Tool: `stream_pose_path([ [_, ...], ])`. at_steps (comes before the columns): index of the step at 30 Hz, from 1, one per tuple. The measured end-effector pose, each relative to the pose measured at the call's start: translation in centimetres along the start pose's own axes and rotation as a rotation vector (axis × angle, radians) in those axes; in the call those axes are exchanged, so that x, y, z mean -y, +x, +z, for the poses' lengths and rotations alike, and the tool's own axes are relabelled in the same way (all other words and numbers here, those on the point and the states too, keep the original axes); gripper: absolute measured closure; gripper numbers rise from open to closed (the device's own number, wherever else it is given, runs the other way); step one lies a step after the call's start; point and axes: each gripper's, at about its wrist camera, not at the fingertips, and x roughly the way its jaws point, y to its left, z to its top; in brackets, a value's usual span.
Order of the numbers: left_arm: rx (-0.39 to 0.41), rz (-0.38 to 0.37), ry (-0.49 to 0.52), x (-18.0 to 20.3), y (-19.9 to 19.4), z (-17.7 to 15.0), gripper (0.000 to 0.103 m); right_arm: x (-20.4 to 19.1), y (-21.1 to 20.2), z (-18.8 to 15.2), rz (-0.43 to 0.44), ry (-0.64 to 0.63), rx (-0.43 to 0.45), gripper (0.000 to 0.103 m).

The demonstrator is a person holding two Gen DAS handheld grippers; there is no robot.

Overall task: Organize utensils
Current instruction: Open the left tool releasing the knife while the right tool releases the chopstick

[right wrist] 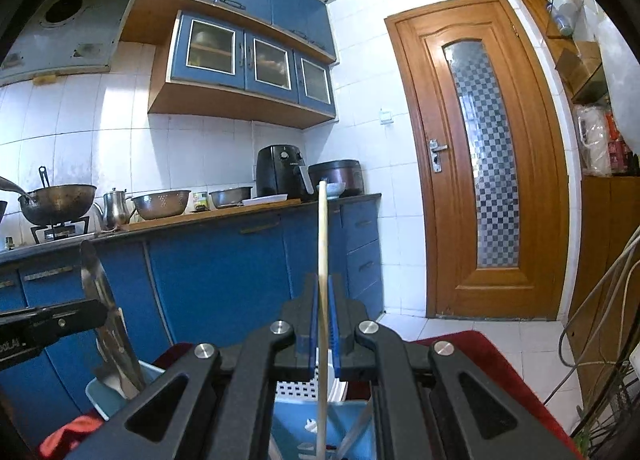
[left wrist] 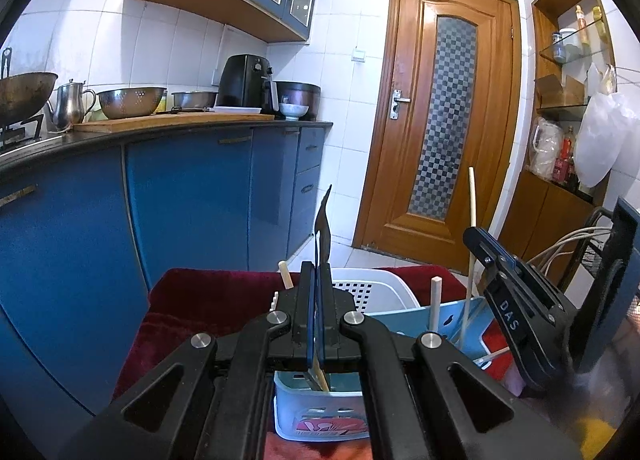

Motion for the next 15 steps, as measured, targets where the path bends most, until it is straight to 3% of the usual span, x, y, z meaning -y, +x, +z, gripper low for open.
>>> stream_pose_path([
  [5,-0.032,-0.009,0.0,0.2,0.8,-0.3,0.103,0.4,-0.4,-0.4,0.023,0.015,-0.04,0.096],
  [9,-0.065,-0.007,0.0,0.4,1.4,-0.5,0.103,0.4,-0.9,-0.3,0.055,0.02,-0.067,0.081],
  [12,-0.08,-0.009,-0.004,0.5,1.5,-0.6,0.084,0.3,-1.4,-0.1,0.088,0.031,-0.08,0.07],
  [15,-0.082,-0.014,-0.004,0.8,1.1,-0.6,0.079,0.3,-2.0,0.0,0.106,0.044,-0.088,0.07],
])
